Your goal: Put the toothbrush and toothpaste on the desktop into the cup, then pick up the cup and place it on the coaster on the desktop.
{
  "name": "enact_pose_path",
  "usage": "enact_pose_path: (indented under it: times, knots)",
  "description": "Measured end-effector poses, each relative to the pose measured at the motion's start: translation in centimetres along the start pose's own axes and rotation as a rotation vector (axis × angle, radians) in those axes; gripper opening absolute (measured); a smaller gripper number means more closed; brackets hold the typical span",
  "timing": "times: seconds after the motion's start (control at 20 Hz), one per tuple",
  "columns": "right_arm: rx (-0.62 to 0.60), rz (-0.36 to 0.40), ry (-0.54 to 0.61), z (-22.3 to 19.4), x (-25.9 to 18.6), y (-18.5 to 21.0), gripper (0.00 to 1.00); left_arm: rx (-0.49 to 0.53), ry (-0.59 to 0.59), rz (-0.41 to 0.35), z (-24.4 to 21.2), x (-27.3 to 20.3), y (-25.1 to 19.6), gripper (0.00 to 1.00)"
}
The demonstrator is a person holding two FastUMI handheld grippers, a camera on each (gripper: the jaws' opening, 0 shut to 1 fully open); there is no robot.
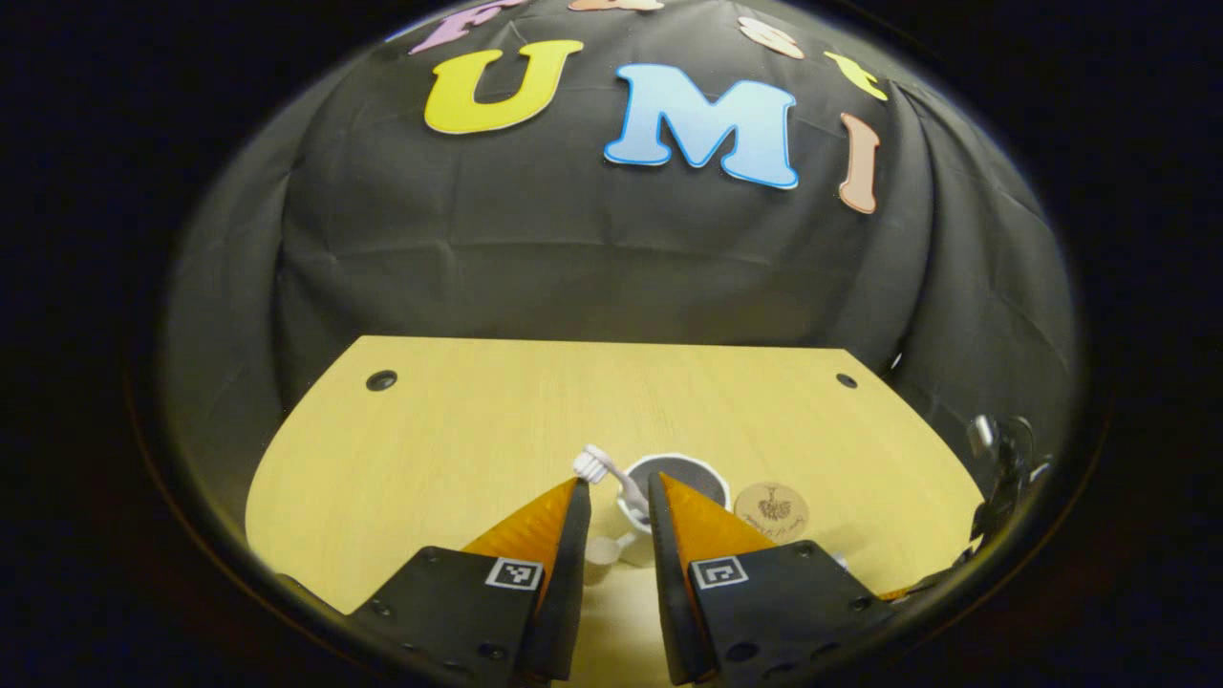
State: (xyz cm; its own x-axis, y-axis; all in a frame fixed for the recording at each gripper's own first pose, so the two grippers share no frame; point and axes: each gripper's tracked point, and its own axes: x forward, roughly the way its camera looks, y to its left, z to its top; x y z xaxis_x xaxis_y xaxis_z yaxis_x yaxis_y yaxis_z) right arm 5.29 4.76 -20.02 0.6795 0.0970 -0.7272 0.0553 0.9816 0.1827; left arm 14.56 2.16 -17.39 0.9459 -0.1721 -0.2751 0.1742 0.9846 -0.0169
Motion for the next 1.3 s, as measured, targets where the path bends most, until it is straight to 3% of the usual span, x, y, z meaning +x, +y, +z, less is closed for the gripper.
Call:
enact_pose_path:
  times: [0.55,0.75,0.8,0.9,1.05,1.2,1.3]
  knots:
    - [0.066,0.176,-0.284,14.2,-3.3,8.7,0.07,-0.017,0.042,0.027,-2.4,-3.2,7.4,0.48]
    - [0.069,0.235,-0.383,18.6,-4.5,11.8,0.07,-0.035,0.058,0.048,-3.6,-4.5,10.3,0.43]
    - [0.070,0.249,-0.405,19.6,-4.3,12.7,0.07,-0.038,0.064,0.053,-3.8,-4.8,11.0,0.48]
    - [0.070,0.273,-0.439,20.8,-4.0,13.8,0.07,-0.037,0.075,0.071,-4.5,-5.6,12.5,0.43]
    - [0.060,0.286,-0.486,22.3,-3.1,14.9,0.07,-0.045,0.090,0.106,-5.5,-6.8,15.1,0.48]
    - [0.029,0.250,-0.514,22.8,-1.4,14.8,0.07,-0.049,0.108,0.147,-6.5,-8.3,17.7,0.39]
    - [-0.009,0.233,-0.542,22.9,-0.8,14.9,0.07,-0.056,0.117,0.170,-6.9,-9.2,18.9,0.39]
